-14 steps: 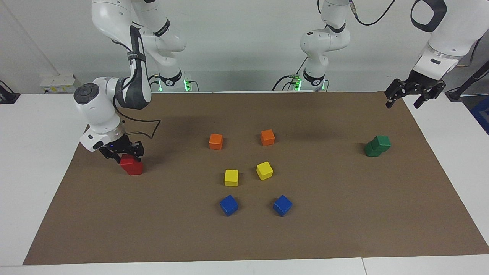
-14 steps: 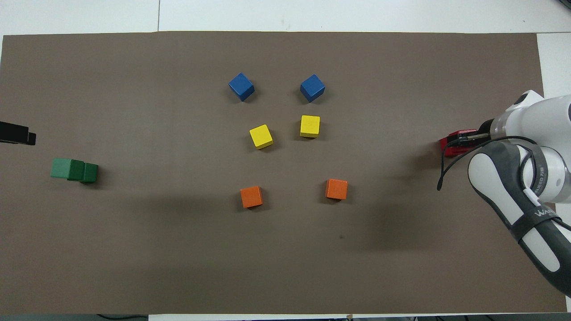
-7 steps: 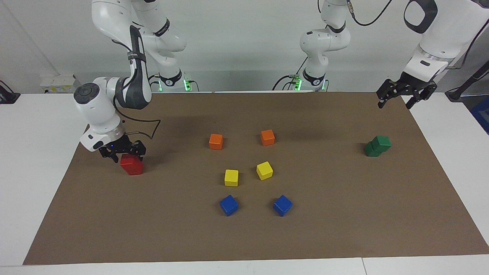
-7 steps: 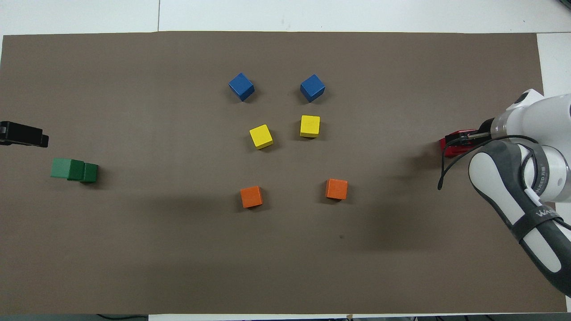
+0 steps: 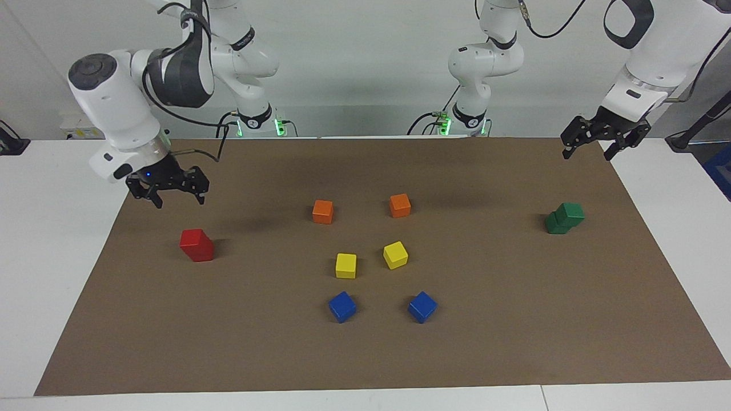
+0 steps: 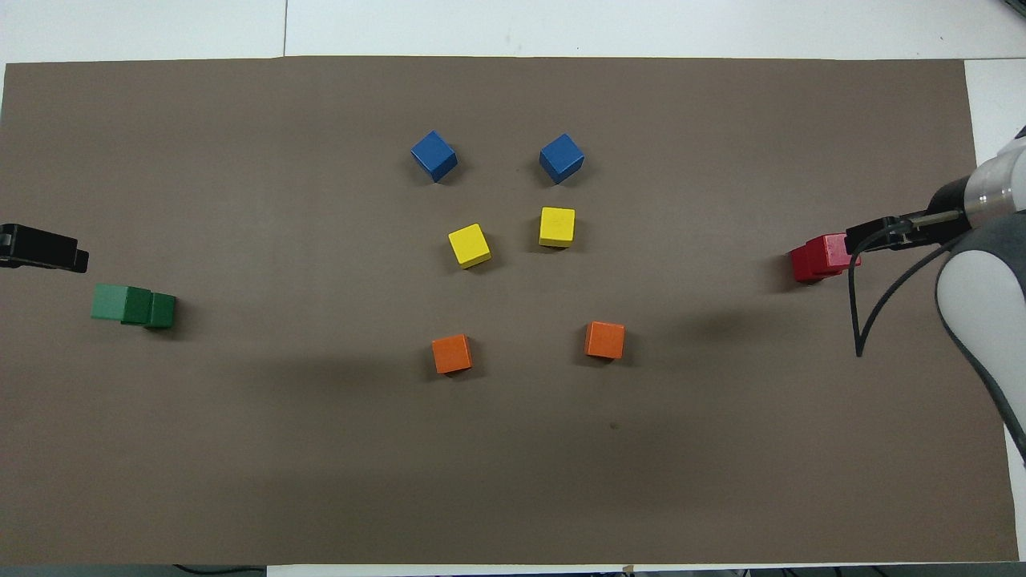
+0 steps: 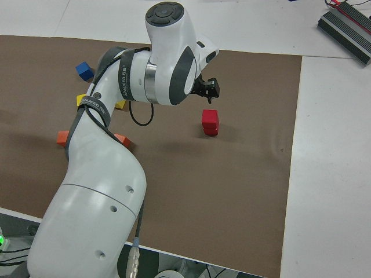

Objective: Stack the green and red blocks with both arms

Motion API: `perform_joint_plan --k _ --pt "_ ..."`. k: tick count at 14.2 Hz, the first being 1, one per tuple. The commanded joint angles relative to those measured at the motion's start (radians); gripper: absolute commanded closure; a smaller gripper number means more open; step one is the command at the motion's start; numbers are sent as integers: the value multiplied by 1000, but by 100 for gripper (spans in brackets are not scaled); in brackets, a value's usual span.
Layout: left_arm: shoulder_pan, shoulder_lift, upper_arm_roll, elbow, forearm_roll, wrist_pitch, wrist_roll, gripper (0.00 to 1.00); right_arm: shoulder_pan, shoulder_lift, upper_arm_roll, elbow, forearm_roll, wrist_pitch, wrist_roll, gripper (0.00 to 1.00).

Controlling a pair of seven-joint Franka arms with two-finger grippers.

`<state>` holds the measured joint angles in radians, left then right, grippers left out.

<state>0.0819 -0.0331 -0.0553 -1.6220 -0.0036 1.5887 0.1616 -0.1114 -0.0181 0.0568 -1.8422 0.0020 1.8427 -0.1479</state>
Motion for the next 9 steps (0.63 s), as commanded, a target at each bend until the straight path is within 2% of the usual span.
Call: perform_joint_plan --k 1,4,9 --pt "-18 19 12 42 -12 -39 -13 0 -10 -100 9 -14 53 -107 -7 0" --pt "-14 19 12 42 -12 -38 -13 0 -11 -82 15 72 53 -175 -6 1" --pt "-13 19 12 44 -13 -36 -13 0 -10 -57 15 104 50 -206 10 5"
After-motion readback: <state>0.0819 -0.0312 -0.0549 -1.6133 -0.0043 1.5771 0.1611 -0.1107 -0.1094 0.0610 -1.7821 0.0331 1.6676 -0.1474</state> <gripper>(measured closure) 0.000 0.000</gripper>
